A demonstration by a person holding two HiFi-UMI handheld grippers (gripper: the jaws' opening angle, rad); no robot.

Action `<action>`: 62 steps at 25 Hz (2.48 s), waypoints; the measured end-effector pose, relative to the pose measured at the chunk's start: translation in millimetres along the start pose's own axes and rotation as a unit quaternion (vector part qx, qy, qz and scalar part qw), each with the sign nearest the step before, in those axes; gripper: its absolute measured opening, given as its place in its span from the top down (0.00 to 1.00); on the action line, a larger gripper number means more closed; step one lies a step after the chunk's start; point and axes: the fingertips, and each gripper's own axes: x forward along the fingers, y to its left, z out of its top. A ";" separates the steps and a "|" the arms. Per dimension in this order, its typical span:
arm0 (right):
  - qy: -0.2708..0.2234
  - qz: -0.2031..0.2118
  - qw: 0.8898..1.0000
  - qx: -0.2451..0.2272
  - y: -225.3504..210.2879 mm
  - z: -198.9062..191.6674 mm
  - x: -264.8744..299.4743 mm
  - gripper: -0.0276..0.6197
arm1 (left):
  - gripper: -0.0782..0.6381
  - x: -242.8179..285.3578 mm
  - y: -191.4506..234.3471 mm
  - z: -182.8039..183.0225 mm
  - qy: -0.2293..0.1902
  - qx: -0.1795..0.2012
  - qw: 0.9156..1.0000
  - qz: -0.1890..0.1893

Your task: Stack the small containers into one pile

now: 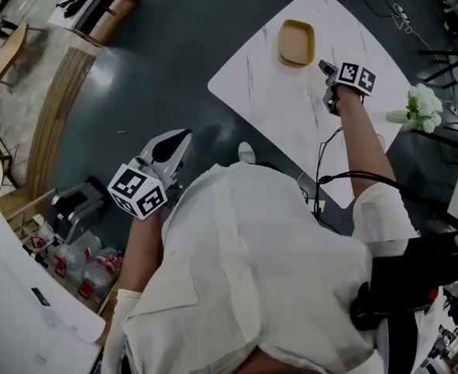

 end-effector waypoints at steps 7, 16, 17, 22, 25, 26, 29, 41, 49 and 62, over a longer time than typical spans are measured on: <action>-0.002 0.013 0.998 -0.057 40.7 -63.8 -59.8 0.94 | 0.88 -15.5 -2.6 16.3 -0.009 0.030 0.999 -0.012; -0.050 0.047 0.994 -0.090 114.7 -161.3 -141.9 0.95 | 0.88 -35.9 -31.9 -3.1 0.023 0.050 0.996 -0.075; -0.059 0.056 0.992 -0.101 126.9 -169.9 -149.7 0.95 | 0.88 -37.6 -35.9 -7.4 0.026 0.050 0.995 -0.085; -0.084 0.080 0.982 -0.149 170.6 -216.4 -183.4 0.95 | 0.88 -37.8 -61.7 -33.3 0.048 0.058 0.988 -0.134; -0.079 0.081 0.977 -0.182 188.2 -243.6 -198.1 0.95 | 0.88 -38.2 -76.3 -41.8 0.052 0.063 0.984 -0.156; -0.079 0.082 0.975 -0.191 194.0 -251.7 -201.9 0.95 | 0.88 -38.3 -80.4 -44.7 0.055 0.065 0.983 -0.162; -0.078 0.090 0.968 -0.221 213.4 -269.8 -210.1 0.95 | 0.88 -39.7 -91.4 -53.1 0.065 0.069 0.979 -0.179; -0.078 0.116 0.942 -0.304 263.7 -293.0 -217.4 0.95 | 0.88 -46.0 -105.2 -75.4 0.083 0.073 0.974 -0.200; -0.068 0.130 0.929 -0.340 289.1 -292.4 -204.9 0.95 | 0.88 -62.6 -87.6 -82.1 0.081 0.060 0.978 -0.185; -0.055 0.155 0.909 -0.384 316.5 -294.1 -186.7 0.95 | 0.88 -82.7 -61.0 -97.3 0.085 0.034 0.985 -0.148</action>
